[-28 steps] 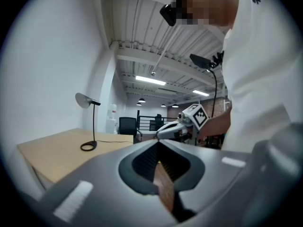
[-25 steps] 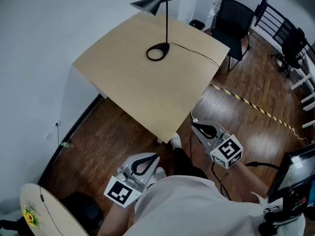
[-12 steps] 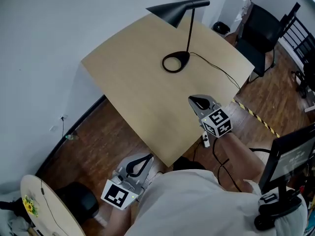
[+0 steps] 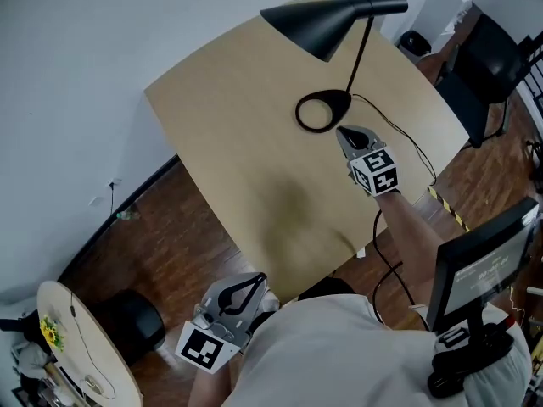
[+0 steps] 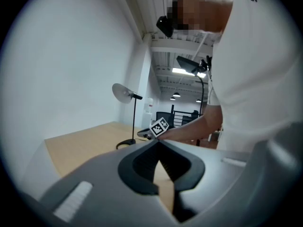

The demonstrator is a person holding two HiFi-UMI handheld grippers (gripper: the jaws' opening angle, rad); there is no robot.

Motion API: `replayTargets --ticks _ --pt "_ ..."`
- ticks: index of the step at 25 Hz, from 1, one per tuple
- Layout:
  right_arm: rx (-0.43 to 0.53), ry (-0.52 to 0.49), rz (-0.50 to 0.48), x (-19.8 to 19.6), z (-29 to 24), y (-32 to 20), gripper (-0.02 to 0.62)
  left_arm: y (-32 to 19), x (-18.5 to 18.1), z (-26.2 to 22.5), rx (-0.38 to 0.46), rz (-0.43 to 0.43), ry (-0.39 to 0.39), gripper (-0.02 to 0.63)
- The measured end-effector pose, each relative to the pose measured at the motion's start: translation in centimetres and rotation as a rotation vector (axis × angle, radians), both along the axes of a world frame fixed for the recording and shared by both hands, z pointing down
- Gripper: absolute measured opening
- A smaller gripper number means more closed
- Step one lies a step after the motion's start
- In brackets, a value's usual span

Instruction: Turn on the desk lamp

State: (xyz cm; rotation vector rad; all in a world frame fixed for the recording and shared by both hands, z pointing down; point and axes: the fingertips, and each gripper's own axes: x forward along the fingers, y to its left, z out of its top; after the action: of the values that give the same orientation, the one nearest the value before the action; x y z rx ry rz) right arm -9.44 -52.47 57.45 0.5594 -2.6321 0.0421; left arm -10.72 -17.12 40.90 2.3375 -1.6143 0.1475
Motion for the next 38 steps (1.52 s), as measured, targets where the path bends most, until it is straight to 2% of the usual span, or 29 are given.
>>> replayTargets --ticks 10,17,26,34,38 --pt "0.005 0.081 0.069 -2.1 5.8 -10.1 0.003 -3.2 0.3 0.7 -0.065 -0.036 0.008 0.015" --pt "-0.009 0.133 0.122 -3.6 11.8 -15.3 0.003 -4.6 -0.5 3.3 -0.125 -0.045 0.021 0.015" --pt "0.005 0.200 0.150 -3.7 13.2 -16.5 0.003 -4.1 -0.2 2.7 -0.148 -0.032 0.040 0.015" --pt "0.013 0.146 0.176 -3.1 12.7 -16.6 0.003 -4.0 0.2 2.6 -0.146 -0.029 0.040 0.015" --pt "0.015 0.153 0.169 -3.1 12.7 -17.1 0.003 -4.2 0.3 2.4 -0.150 -0.025 0.035 0.015"
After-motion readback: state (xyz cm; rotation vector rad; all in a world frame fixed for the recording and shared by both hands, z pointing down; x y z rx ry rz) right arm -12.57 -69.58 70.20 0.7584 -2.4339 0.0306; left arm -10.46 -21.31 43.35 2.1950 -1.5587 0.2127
